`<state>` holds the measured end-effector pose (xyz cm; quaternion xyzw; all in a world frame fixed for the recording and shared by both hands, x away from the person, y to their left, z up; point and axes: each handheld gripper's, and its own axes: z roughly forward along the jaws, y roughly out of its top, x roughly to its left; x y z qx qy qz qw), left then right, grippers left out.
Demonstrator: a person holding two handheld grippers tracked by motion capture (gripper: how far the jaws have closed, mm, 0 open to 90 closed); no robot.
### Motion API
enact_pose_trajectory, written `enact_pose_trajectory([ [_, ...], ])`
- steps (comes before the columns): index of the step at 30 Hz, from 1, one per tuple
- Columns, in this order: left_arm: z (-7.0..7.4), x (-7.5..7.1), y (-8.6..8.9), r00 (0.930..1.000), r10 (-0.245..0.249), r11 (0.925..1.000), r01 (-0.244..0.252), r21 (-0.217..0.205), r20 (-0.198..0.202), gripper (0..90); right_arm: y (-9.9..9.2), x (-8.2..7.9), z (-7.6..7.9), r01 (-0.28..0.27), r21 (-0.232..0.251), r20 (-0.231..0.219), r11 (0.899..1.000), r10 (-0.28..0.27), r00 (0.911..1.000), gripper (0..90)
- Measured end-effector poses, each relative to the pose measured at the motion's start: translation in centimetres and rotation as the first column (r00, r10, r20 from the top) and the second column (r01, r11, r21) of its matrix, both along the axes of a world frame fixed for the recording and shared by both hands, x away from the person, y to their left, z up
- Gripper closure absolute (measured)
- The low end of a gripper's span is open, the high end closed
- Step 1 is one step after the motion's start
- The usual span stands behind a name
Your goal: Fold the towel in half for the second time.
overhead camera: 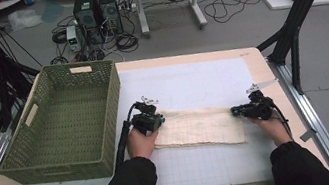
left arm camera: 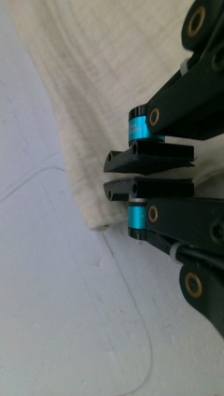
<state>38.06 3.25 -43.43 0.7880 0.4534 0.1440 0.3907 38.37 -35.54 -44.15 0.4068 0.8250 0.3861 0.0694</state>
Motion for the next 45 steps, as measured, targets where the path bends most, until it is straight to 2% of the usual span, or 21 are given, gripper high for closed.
enact_pose_trajectory([
  [2, 0.3, 0.4, 0.1, 1.0000, 0.009, 0.9990, -0.009, -0.043, 0.000, 78.8, -0.1, 0.2, 0.6, -0.004, 0.023, 0.027, 1.000, 0.004, 0.9996, 77.8],
  [3, 0.5, 0.8, 0.2, 0.9999, 0.014, 0.9992, -0.014, -0.039, -0.001, 77.2, -0.3, 0.4, 1.2, 0.000, 0.048, 0.029, 0.999, -0.002, 0.9996, 75.6],
  [6, 0.8, 1.6, 0.5, 0.9993, 0.037, 0.9976, -0.038, -0.059, -0.005, 71.7, -0.7, 1.2, 2.4, 0.023, 0.023, 0.034, 0.999, -0.024, 0.9991, 68.8],
  [7, 0.7, 1.8, 0.7, 0.9980, 0.063, 0.9950, -0.063, -0.078, -0.001, 66.4, -0.9, 1.4, 2.4, 0.027, 0.016, 0.027, 1.000, -0.028, 0.9992, 67.8],
  [9, 0.3, 2.3, 1.3, 0.9959, 0.083, 0.9888, -0.087, -0.122, -0.037, 62.7, -1.4, 1.9, 2.1, 0.047, 0.002, -0.001, 0.999, -0.047, 0.9989, 64.6],
  [11, -0.3, 2.7, 1.3, 0.9918, 0.103, 0.9902, -0.110, -0.086, -0.075, 55.0, -1.6, 2.2, 1.4, 0.048, 0.023, -0.043, 0.999, -0.047, 0.9980, 61.3],
  [14, -0.7, 2.8, 1.2, 0.9923, 0.089, 0.9923, -0.096, -0.078, -0.086, 55.8, -1.2, 2.2, 0.8, 0.026, -0.001, -0.075, 1.000, -0.026, 0.9968, 61.4],
  [15, -0.8, 2.8, 1.2, 0.9921, 0.086, 0.9911, -0.094, -0.094, -0.092, 58.6, -1.2, 2.2, 0.4, 0.027, -0.004, -0.083, 1.000, -0.028, 0.9962, 63.7],
  [16, -0.9, 2.9, 1.2, 0.9913, 0.081, 0.9897, -0.092, -0.110, -0.104, 64.1, -1.3, 2.0, 0.3, 0.034, 0.006, -0.069, 0.999, -0.034, 0.9970, 67.5],
  [17, -0.9, 2.9, 1.2, 0.9902, 0.091, 0.9888, -0.102, -0.109, -0.106, 67.2, -1.4, 1.9, 0.1, 0.042, 0.016, -0.066, 0.999, -0.041, 0.9969, 71.0],
  [19, -1.0, 2.9, 1.2, 0.9911, 0.076, 0.9903, -0.088, -0.107, -0.109, 82.9, -1.5, 1.7, -0.1, 0.034, 0.034, -0.067, 0.999, -0.032, 0.9973, 79.5],
  [20, -0.9, 2.8, 1.2, 0.9912, 0.074, 0.9912, -0.085, -0.102, -0.110, 84.4, -1.5, 1.6, -0.1, 0.024, 0.035, -0.081, 0.999, -0.022, 0.9965, 83.6],
  [22, -0.9, 2.8, 1.2, 0.9903, 0.076, 0.9903, -0.089, -0.107, -0.116, 85.3, -1.5, 1.6, 0.0, 0.010, 0.038, -0.089, 0.999, -0.007, 0.9960, 85.4],
  [27, -0.5, 2.4, 0.5, 0.9934, 0.071, 0.9896, -0.082, -0.119, -0.091, 85.4, -1.9, 2.2, 0.6, 0.026, 0.008, -0.087, 1.000, -0.026, 0.9958, 86.1],
  [30, 0.0, 2.2, 0.1, 0.9946, 0.081, 0.9809, -0.091, -0.172, -0.065, 85.5, -2.4, 2.7, 1.7, 0.056, -0.019, -0.060, 0.998, -0.057, 0.9966, 86.1],
  [31, 0.3, 2.1, 0.0, 0.9947, 0.090, 0.9773, -0.098, -0.188, -0.050, 85.6, -2.6, 2.8, 2.1, 0.064, -0.013, -0.050, 0.998, -0.065, 0.9967, 86.1],
  [34, 0.7, 2.0, 0.2, 0.9926, 0.121, 0.9763, -0.121, -0.179, -0.014, 85.7, -3.0, 2.9, 3.1, 0.074, 0.022, -0.028, 0.997, -0.073, 0.9969, 86.1],
  [37, 0.6, 1.8, 0.4, 0.9936, 0.113, 0.9852, -0.111, -0.131, 0.007, 85.8, -2.8, 2.6, 2.7, 0.050, 0.027, -0.043, 0.998, -0.049, 0.9979, 86.0],
  [39, 0.7, 1.4, 0.6, 0.9943, 0.096, 0.9875, -0.089, -0.130, 0.047, 85.8, -2.6, 2.2, 2.5, 0.038, 0.025, -0.027, 0.999, -0.037, 0.9990, 86.0],
  [42, 0.9, 0.7, 0.9, 0.9943, 0.078, 0.9892, -0.068, -0.130, 0.073, 85.7, -2.9, 1.6, 2.5, 0.029, 0.058, -0.032, 0.998, -0.027, 0.9991, 85.9],
  [45, 0.9, -0.1, 0.7, 0.9939, 0.054, 0.9937, -0.044, -0.103, 0.096, 85.6, -3.1, 0.8, 2.9, 0.014, 0.081, 0.001, 0.997, -0.014, 0.9999, 85.9],
])
